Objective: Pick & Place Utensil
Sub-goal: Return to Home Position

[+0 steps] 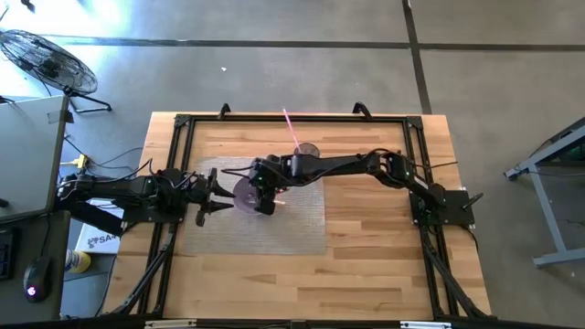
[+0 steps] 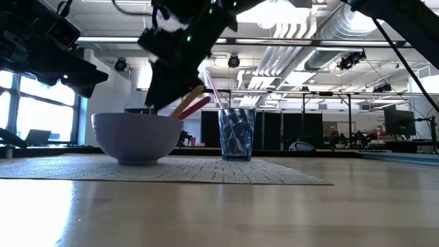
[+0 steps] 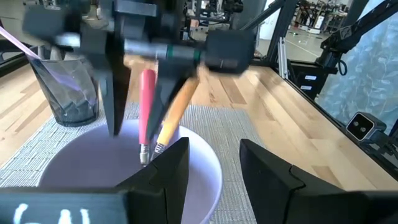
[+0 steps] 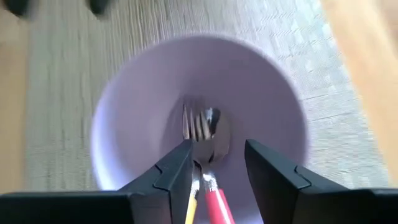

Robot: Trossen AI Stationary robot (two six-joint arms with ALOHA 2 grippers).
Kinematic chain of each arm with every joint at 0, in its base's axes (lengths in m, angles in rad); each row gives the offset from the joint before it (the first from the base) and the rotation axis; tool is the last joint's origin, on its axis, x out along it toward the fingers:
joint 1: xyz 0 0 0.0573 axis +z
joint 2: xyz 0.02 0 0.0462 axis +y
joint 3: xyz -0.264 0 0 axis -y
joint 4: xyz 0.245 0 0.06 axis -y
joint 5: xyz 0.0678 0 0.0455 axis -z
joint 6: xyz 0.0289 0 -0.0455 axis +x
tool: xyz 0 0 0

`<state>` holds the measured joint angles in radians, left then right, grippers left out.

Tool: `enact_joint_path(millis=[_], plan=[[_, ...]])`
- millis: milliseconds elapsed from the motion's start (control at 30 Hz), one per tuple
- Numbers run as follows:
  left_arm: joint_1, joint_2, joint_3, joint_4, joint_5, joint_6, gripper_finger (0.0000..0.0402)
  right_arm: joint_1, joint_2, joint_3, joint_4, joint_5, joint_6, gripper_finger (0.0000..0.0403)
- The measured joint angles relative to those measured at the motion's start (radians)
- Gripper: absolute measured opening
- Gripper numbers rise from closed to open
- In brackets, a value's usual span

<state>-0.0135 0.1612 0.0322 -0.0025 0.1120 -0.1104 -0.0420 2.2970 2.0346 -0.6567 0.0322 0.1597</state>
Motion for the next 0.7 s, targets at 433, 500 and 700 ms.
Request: enact_joint_path(millis=[433,500,700], plan=[[0.000,0.000,0.000,0.000,0.000,0.000,0.0140,0.099,-0.181,0.005,-0.197,0.104,-0.003,0.0140],[0.000,0.000,0.000,0.000,0.000,0.000,0.0140,0.124,-0.188,0.005,-0.251,0.116,-0.003,0.0140],[0.000,0.000,0.000,0.000,0.000,0.000,0.0140,0.201,-0.192,-0.010,-0.337,0.218,-0.007,0.0116]])
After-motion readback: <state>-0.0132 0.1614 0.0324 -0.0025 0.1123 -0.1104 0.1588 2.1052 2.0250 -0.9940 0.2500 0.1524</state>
